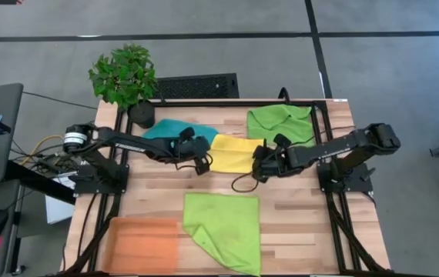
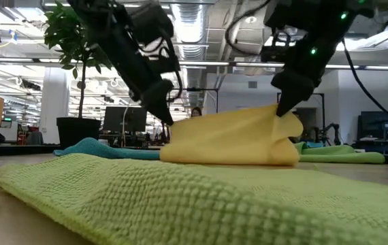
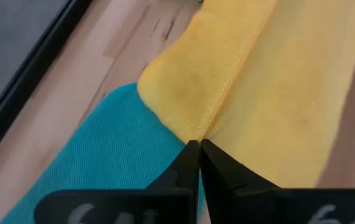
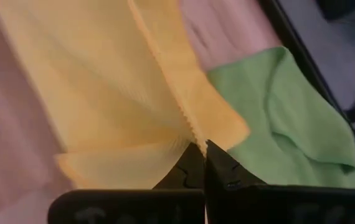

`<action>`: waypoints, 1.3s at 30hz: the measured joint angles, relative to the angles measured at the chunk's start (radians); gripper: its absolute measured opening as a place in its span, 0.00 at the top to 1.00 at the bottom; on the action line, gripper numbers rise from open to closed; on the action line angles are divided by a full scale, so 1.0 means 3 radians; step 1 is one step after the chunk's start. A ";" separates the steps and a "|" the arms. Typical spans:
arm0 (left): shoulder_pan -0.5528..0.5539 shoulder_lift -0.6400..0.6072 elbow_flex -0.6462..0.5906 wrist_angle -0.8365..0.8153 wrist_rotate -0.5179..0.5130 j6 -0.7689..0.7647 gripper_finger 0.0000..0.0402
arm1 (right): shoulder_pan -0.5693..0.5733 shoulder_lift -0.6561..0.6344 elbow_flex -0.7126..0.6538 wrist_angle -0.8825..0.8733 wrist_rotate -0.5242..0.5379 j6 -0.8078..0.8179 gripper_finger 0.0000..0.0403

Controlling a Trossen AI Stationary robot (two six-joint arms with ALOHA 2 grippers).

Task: Fold microfiber towels
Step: Fold the yellow towel

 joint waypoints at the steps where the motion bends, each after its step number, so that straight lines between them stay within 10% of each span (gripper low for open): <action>1: 0.0029 0.0044 0.0003 0.0051 0.0000 0.0027 1.00 | -0.0037 0.0001 -0.0005 0.0000 0.0001 -0.0032 0.99; 18: 0.0344 0.0215 0.0004 0.0441 -0.0058 0.0034 0.98 | -0.0484 0.0002 -0.0003 0.0074 -0.0247 -0.0197 0.88; 39: 0.0374 0.0225 0.0125 0.0451 -0.0071 0.0511 0.63 | -0.0584 -0.0028 0.0001 0.0061 -0.0283 -0.0233 0.53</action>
